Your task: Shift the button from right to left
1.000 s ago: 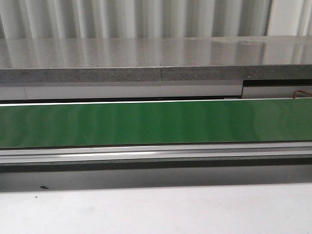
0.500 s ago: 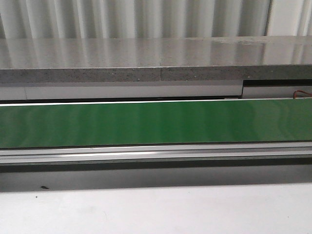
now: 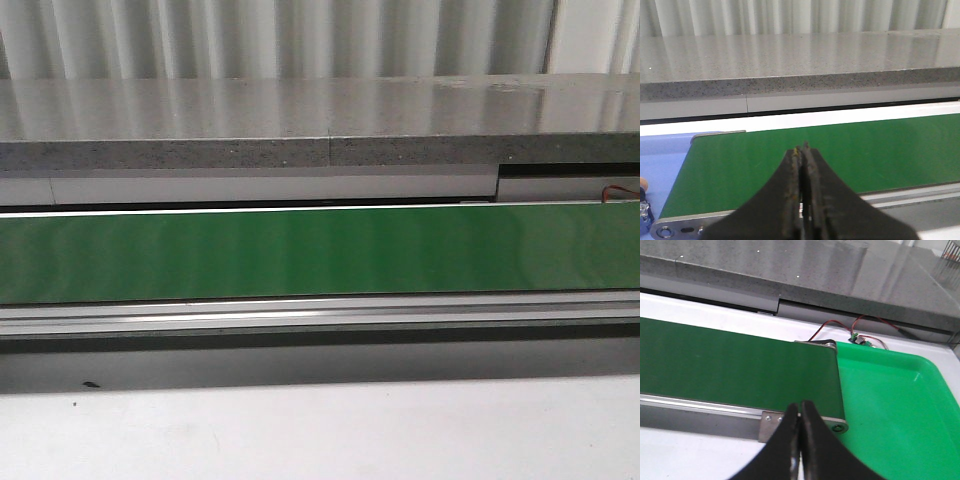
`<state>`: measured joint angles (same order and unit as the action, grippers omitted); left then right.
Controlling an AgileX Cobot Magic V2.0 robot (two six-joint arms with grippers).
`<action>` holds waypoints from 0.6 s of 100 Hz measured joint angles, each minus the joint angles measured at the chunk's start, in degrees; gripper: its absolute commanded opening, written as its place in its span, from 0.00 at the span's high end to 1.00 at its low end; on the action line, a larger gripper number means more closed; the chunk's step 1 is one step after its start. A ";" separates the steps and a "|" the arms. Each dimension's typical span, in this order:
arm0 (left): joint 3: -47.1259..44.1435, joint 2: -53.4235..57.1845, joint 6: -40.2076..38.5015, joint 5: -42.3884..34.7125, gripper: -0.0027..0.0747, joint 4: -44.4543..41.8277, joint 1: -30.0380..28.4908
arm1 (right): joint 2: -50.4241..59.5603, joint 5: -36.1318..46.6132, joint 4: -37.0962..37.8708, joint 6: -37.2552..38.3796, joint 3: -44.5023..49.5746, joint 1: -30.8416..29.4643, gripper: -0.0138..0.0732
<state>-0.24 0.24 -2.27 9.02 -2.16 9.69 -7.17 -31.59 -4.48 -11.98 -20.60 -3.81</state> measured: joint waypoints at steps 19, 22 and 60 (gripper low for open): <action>0.00 0.00 0.00 0.00 0.99 0.00 0.00 | 0.34 7.33 3.32 9.64 6.46 0.00 0.92; 0.00 0.00 0.00 0.00 0.99 0.00 0.00 | 0.70 8.21 3.97 10.90 7.46 0.00 0.92; 0.00 0.00 0.00 0.00 0.99 0.00 0.00 | 6.62 25.86 7.63 14.79 21.60 2.20 0.92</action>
<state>-0.24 0.24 -2.27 9.02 -2.16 9.69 -0.56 -5.73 3.15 2.81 1.00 -1.61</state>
